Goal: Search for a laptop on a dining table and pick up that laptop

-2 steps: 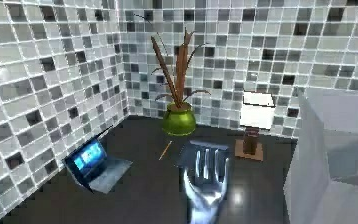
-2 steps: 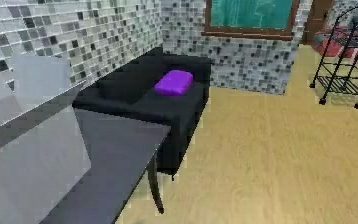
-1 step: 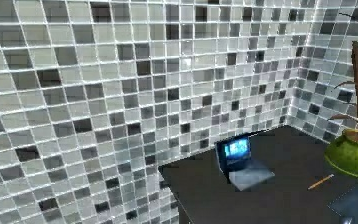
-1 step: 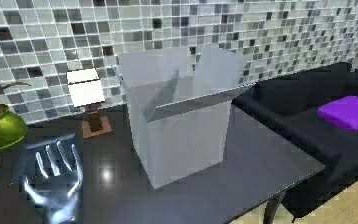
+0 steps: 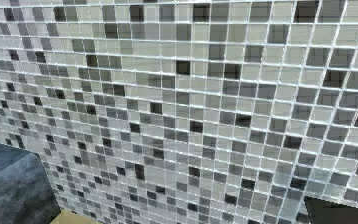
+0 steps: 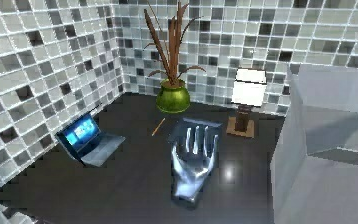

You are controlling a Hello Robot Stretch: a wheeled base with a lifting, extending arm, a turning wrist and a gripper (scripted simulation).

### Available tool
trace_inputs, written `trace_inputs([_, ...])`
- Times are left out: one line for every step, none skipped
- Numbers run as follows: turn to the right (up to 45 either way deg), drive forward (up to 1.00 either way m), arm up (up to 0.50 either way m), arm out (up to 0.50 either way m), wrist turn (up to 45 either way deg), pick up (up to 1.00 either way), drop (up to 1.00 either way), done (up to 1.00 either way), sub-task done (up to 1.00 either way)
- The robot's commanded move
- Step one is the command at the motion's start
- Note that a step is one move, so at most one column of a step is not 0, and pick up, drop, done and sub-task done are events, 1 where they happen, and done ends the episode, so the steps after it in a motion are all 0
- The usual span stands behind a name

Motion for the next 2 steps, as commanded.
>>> trace_inputs([-21.0,0.00,0.00,0.00,0.0,0.00,0.00,0.00,0.00])
trace_inputs([0.0,0.00,0.50,0.00,0.0,0.00,0.00,0.00,0.00])
